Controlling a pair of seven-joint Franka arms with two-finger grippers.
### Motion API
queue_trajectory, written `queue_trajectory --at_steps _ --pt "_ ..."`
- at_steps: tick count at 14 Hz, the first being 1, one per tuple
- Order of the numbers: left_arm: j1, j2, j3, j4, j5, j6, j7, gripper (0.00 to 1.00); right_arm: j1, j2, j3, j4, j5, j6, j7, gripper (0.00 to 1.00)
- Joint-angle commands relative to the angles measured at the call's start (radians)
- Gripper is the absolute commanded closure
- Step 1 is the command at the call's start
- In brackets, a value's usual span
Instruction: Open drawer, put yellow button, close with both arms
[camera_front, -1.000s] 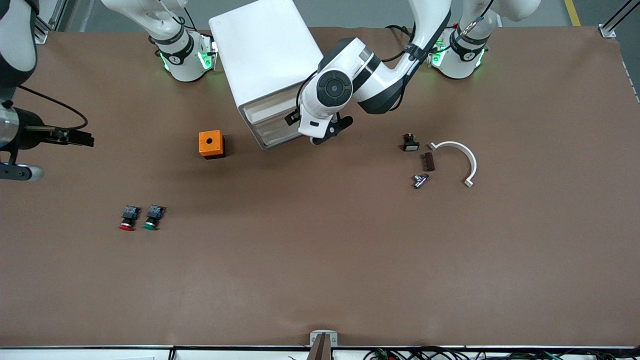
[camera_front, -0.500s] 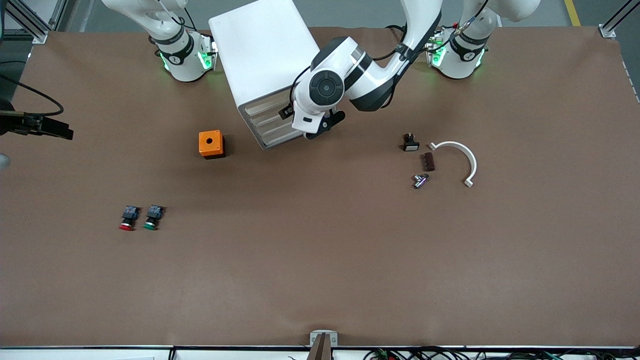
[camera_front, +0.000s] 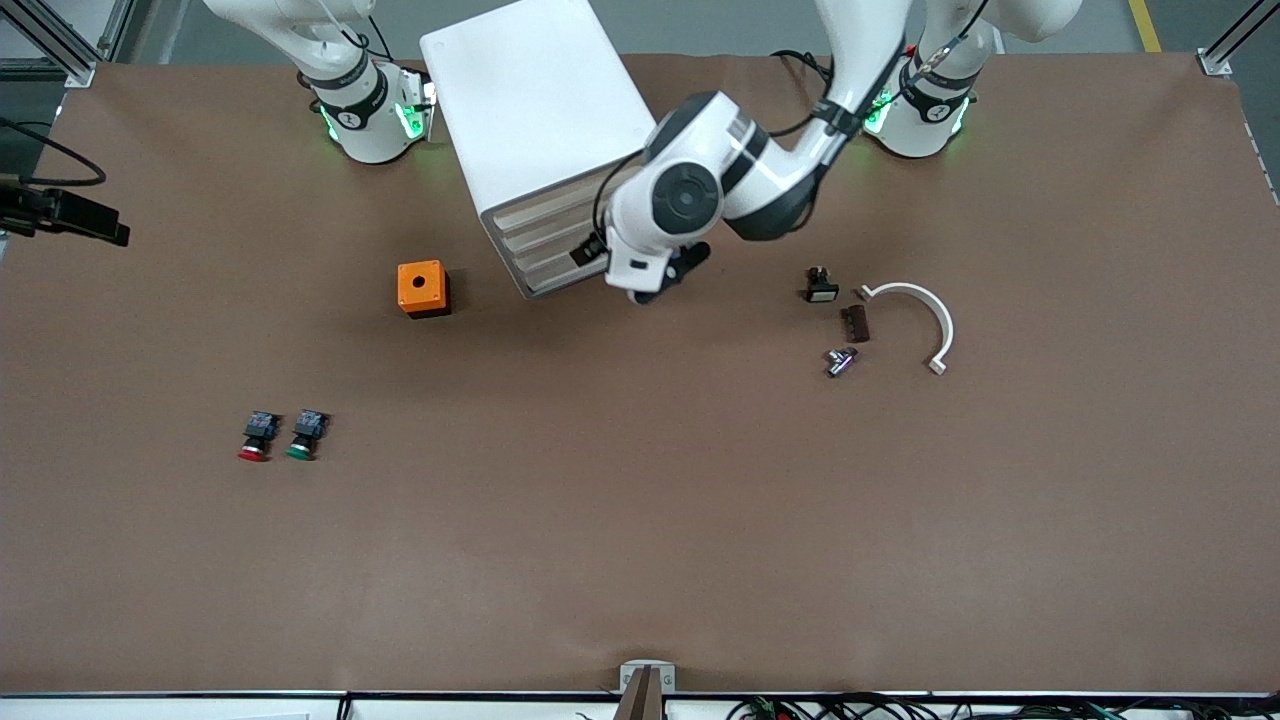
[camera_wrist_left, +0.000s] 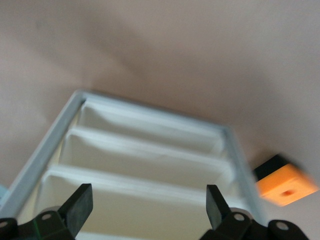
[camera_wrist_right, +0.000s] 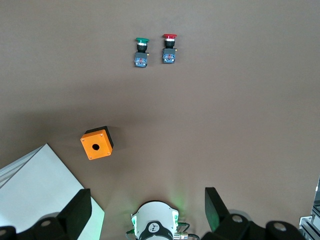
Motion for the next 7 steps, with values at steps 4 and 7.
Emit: queue_trajectory --at_steps 4,7 --pt "0.189 -0.063 -0.006 0.072 0.304 -0.116 0.112 0.0 -0.04 -0.07 0.013 -0.056 0.02 -0.011 -0.014 0.0" --pt "0.31 -0.135 -0.007 0.069 0.363 -0.257 0.336 0.0 -0.034 -0.092 0.013 -0.093 0.025 0.025 -0.014 0.0"
